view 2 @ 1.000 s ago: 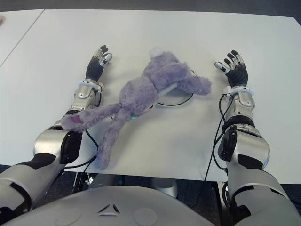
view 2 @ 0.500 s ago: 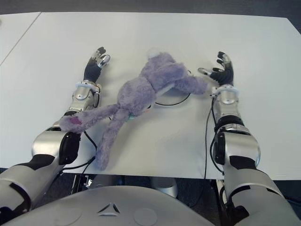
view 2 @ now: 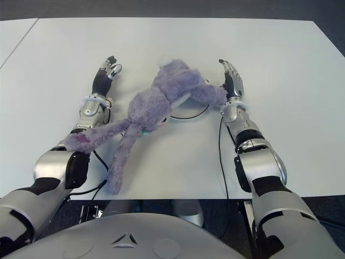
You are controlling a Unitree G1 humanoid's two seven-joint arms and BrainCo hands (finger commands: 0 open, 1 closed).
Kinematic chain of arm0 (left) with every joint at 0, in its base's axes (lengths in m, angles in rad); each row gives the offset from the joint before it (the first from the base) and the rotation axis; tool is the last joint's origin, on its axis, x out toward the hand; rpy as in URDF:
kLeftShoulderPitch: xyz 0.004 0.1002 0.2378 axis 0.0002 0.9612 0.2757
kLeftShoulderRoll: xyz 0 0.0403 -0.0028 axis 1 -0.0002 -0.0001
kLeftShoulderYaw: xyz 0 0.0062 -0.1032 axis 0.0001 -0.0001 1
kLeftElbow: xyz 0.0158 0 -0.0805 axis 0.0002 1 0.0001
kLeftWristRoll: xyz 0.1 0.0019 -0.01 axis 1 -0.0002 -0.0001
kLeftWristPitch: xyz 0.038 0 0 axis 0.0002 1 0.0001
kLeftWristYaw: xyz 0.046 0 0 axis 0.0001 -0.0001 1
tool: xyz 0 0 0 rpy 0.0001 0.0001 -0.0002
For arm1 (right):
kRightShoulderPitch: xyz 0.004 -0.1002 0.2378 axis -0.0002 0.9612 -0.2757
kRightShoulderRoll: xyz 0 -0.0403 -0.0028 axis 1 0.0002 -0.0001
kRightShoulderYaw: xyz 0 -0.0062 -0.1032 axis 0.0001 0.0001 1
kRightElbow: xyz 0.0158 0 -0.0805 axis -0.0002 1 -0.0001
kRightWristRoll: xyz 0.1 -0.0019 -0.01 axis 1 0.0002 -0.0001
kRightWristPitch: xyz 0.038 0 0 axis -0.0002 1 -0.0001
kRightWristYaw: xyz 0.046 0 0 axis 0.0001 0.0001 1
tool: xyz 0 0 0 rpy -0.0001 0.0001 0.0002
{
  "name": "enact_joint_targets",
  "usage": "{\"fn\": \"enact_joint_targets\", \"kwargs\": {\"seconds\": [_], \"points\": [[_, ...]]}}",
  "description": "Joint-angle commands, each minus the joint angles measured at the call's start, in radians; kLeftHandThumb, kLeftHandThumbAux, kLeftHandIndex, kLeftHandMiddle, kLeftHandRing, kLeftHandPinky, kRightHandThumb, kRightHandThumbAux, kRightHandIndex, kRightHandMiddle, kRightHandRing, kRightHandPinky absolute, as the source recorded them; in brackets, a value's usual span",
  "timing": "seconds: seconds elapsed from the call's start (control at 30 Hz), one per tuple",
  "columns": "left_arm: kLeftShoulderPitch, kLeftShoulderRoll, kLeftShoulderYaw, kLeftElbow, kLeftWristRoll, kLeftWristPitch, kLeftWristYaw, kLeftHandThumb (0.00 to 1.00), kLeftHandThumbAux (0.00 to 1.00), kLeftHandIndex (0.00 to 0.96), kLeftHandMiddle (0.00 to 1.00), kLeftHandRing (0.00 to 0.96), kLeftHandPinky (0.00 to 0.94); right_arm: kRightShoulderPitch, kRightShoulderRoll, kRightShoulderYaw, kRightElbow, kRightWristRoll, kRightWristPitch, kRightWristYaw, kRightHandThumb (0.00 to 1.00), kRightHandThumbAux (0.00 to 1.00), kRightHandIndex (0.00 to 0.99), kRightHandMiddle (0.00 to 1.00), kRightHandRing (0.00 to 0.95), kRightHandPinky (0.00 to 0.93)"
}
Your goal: Put the doll into the plate.
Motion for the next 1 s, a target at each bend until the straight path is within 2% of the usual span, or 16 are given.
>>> {"fn": "enact_joint_targets", "kwargs": {"seconds": [0.03, 0.27, 0.4, 0.67, 0.8, 1.0], "points": [[0.205, -0.063, -0.008, 0.147, 0.011, 0.152, -0.007, 0.0, 0.469, 0.0, 0.061, 0.027, 0.0, 0.185, 0.146, 0.079, 0.094, -0.075, 0.072, -0.009, 0.0, 0.889, 0.066, 0.069, 0.066, 0.087], [0.206, -0.061, -0.001, 0.146, 0.004, 0.153, -0.013, 0.0, 0.471, 0.0, 0.062, 0.024, 0.0, 0.215, 0.187, 0.012, 0.087, 0.005, 0.064, -0.053, 0.0, 0.878, 0.045, 0.067, 0.074, 0.122], [0.209, -0.062, 0.004, 0.144, -0.003, 0.144, -0.018, 0.0, 0.471, 0.0, 0.059, 0.022, 0.0, 0.227, 0.212, -0.053, 0.086, 0.066, 0.059, -0.043, 0.0, 0.873, 0.059, 0.09, 0.098, 0.14], [0.211, -0.06, 0.002, 0.143, 0.006, 0.14, -0.014, 0.0, 0.472, 0.0, 0.058, 0.017, 0.0, 0.24, 0.259, -0.214, 0.082, 0.23, 0.056, 0.114, 0.0, 0.835, 0.11, 0.111, 0.104, 0.107], [0.211, -0.06, 0.004, 0.144, 0.006, 0.142, -0.017, 0.0, 0.474, 0.003, 0.06, 0.017, 0.0, 0.25, 0.3, -0.356, 0.076, 0.385, 0.051, 0.254, 0.0, 0.787, 0.124, 0.107, 0.094, 0.109], [0.213, -0.059, -0.001, 0.143, 0.013, 0.137, -0.017, 0.0, 0.47, 0.004, 0.059, 0.015, 0.0, 0.257, 0.332, -0.468, 0.074, 0.499, 0.064, 0.36, 0.0, 0.754, 0.134, 0.105, 0.095, 0.123]]}}
